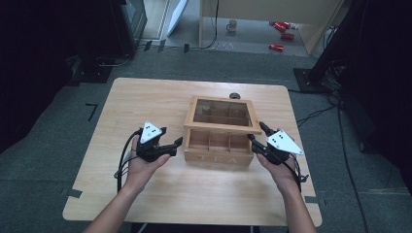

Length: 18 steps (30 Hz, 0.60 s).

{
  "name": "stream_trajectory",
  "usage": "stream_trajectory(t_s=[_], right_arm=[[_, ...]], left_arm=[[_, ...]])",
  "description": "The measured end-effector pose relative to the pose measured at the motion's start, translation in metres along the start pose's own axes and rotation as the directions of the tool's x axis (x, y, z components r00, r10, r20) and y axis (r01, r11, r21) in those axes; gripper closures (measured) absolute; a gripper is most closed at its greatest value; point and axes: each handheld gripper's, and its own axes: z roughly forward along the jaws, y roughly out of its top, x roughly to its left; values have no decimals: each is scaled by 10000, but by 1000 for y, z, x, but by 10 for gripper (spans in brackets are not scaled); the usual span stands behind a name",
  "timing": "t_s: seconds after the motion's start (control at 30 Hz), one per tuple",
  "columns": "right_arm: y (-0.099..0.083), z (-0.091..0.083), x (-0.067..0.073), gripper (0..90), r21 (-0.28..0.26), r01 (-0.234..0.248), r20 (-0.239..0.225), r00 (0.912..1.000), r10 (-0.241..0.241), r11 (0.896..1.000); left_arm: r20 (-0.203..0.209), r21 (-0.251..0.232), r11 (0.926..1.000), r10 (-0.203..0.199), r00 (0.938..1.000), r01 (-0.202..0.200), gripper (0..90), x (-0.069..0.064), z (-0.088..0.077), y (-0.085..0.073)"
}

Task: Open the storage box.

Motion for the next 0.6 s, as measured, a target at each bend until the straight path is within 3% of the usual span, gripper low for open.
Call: stream_trajectory(t_s=[0.1, 0.2, 0.6], right_arm=[[6, 1, -2, 494, -4, -20, 21, 10000, 20, 10000], [11, 3, -4, 498, -33, -27, 59, 10000, 27, 10000], [32, 12, -18, 543, -232, -578, 73, 9983, 580, 9981]], left_arm=[[69, 346, 9986, -408, 9991, 405, 172, 11, -1, -12], [-149, 694, 9956, -614, 9980, 623, 157, 21, -2, -25], [-1063, 1574, 9834, -735, 9916, 898, 146, 49, -10, -64]])
